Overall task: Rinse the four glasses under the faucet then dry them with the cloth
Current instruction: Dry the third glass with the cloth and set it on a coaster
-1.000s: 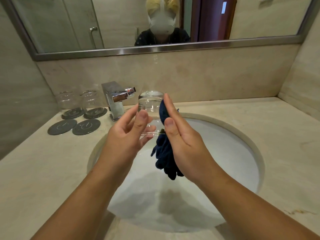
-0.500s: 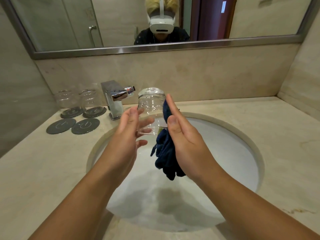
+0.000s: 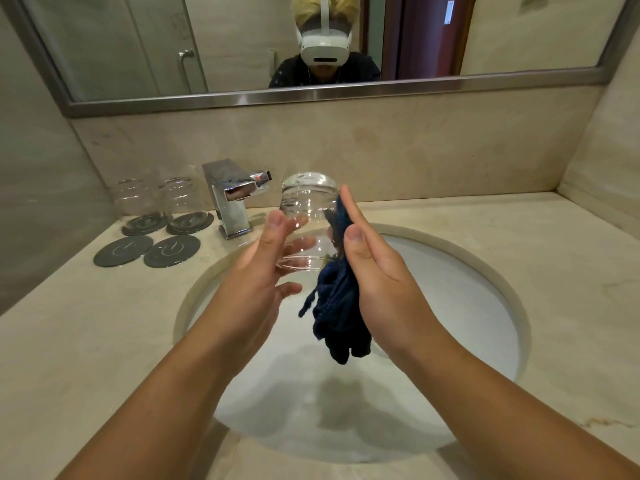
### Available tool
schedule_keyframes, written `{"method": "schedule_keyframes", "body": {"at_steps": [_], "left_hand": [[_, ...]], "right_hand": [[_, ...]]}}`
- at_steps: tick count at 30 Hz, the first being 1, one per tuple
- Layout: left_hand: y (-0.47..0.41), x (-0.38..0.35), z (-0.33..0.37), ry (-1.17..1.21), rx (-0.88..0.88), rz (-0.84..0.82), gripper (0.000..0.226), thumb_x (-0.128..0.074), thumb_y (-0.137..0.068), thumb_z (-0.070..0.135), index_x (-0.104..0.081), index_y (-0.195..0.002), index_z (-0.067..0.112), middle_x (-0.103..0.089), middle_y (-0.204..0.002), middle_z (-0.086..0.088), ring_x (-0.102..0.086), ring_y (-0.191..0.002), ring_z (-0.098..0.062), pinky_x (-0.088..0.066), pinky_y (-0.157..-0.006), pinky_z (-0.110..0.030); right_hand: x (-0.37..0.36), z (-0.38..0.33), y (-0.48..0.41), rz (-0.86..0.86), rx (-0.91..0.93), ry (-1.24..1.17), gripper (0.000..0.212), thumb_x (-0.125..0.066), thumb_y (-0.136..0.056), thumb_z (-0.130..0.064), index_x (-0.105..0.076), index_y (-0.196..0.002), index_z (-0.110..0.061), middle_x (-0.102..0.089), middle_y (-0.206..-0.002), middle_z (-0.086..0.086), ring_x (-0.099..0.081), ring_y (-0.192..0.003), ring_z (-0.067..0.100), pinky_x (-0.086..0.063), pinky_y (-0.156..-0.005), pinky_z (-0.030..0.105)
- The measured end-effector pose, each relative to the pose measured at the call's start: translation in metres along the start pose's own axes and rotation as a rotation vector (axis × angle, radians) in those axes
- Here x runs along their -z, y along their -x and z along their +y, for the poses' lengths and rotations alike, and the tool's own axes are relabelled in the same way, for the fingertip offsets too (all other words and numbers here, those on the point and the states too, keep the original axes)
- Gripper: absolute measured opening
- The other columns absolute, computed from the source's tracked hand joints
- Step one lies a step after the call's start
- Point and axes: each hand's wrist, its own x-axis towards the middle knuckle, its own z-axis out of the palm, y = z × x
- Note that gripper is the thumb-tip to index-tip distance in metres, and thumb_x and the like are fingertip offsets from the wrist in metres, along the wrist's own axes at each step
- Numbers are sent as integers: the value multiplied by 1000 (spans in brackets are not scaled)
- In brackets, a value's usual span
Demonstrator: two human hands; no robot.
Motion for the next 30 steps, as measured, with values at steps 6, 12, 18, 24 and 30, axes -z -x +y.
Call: {"method": "schedule_keyframes", "body": {"at_steps": [6,12,18,24,30], "left_hand": [[-2,4,-2,58,-91,70,55,-61,-85,56,-65,-132,28,-73,-108,-6,-70,-85,-16,-57,-85,-31],[-1,5,0,91,-79,38,63,-79,-88,60,-64,-139,27,-79,-111,-3,-75,-94,-18,-58,-90,-32],[3,4,1,154,-71,4,66,-73,-87,42,-58,-147,22,-78,-124,-13,-77,-106,-25,-62,-93,-31],[1,8,-3,241,25,-115,55,-67,-99,40,-55,-151,24,-71,-140,-15,-67,-130,-26,-56,-110,-42],[-4,8,0,168,39,-44,51,-70,-89,42,-70,-138,27,-67,-106,4,-60,-96,-13,-47,-95,-32]], "right_hand": [[0,-3,3,-15,57,98,48,-39,-114,-35,-33,-160,-48,-36,-162,-33,-32,-145,-19,-26,-119,9],[2,-5,2,-19,118,155,50,-39,-115,-31,-30,-162,-45,-30,-166,-32,-23,-150,-17,-21,-123,14],[3,-5,0,-7,79,69,48,-39,-113,-40,-34,-159,-52,-42,-160,-30,-36,-142,-19,-32,-113,6],[6,0,-5,9,10,-36,43,-42,-112,-45,-42,-153,-57,-50,-156,-26,-47,-142,-6,-36,-123,30],[4,-2,-1,3,23,132,45,-38,-113,-44,-33,-154,-64,-73,-117,11,-70,-104,19,-53,-98,34]]}}
